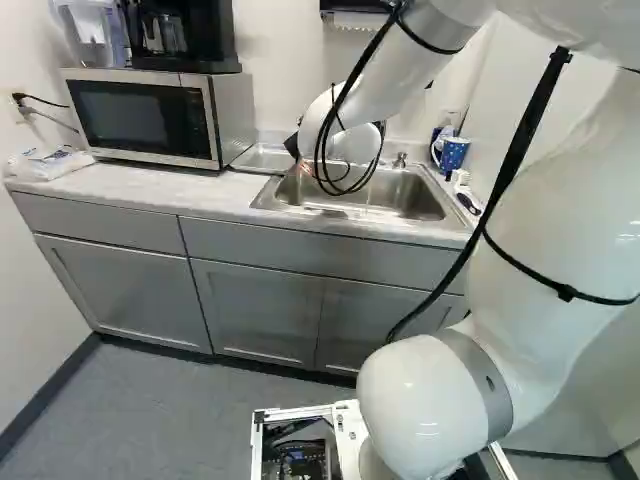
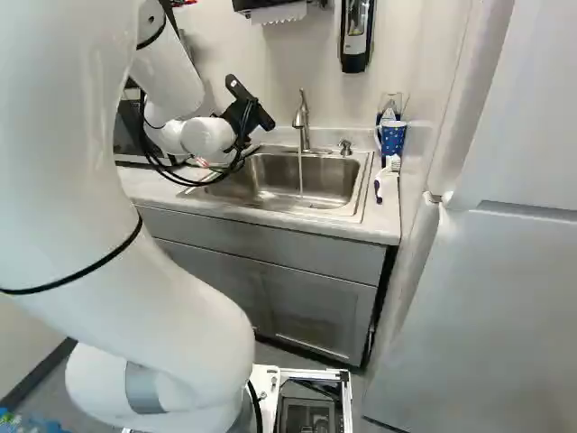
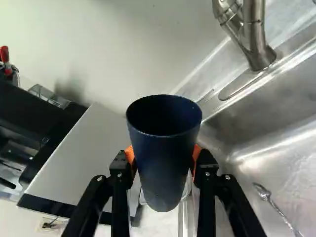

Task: Rinse the cup and place it in the tray

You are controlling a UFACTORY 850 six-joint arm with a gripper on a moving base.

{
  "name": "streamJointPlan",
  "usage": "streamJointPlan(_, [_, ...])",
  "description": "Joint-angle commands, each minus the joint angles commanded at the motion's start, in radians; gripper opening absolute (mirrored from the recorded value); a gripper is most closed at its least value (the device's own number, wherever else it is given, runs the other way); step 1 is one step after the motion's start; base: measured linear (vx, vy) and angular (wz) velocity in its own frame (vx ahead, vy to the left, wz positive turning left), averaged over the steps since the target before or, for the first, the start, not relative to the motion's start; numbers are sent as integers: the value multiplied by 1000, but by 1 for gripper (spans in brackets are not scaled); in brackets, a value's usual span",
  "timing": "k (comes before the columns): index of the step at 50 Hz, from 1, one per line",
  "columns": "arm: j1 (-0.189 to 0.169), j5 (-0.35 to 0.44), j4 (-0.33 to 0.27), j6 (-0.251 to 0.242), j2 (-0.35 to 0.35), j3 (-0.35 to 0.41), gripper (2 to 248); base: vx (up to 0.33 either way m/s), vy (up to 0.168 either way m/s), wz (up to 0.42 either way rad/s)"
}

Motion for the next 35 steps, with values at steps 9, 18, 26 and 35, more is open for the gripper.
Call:
streamJointPlan(9, [0,0,0,-94,0,0,124,0,0,0])
streamJointPlan(18, [0,0,0,-189,0,0,124,0,0,0])
streamJointPlan(26, [0,0,0,-273,0,0,124,0,0,0])
streamJointPlan(35, [0,0,0,-368,0,0,124,0,0,0])
